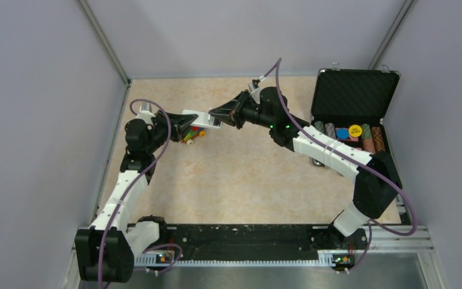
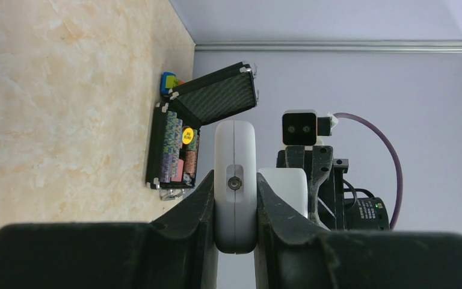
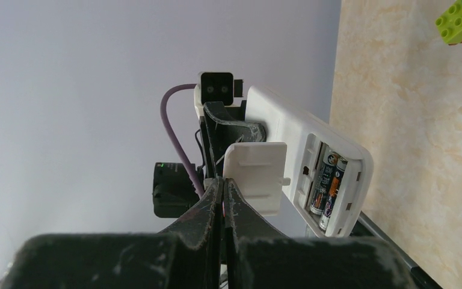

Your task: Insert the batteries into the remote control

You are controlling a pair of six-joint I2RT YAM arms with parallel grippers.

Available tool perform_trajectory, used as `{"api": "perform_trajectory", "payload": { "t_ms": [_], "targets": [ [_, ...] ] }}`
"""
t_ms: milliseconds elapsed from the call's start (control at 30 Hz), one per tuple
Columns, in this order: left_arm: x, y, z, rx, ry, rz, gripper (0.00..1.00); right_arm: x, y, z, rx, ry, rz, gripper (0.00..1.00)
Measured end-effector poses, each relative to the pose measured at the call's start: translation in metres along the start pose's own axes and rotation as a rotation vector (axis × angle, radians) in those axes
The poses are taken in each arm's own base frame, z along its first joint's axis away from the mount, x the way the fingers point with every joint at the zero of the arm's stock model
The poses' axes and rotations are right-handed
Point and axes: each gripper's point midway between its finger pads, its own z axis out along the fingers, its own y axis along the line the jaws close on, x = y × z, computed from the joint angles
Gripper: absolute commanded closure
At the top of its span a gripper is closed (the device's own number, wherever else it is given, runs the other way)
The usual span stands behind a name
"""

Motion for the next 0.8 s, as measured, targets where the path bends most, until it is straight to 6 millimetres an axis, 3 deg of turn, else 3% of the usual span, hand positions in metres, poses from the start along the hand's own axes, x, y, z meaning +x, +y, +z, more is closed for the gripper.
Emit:
{"api": "perform_trajectory", "payload": {
  "t_ms": [800],
  "targets": [
    [0.0012,0.0006,-0.0003,-0.001,0.005,-0.03,1.0,-0.0037,-0.0091,0.0004,0.02,-0.023,-0.016,1.0]
  ]
}}
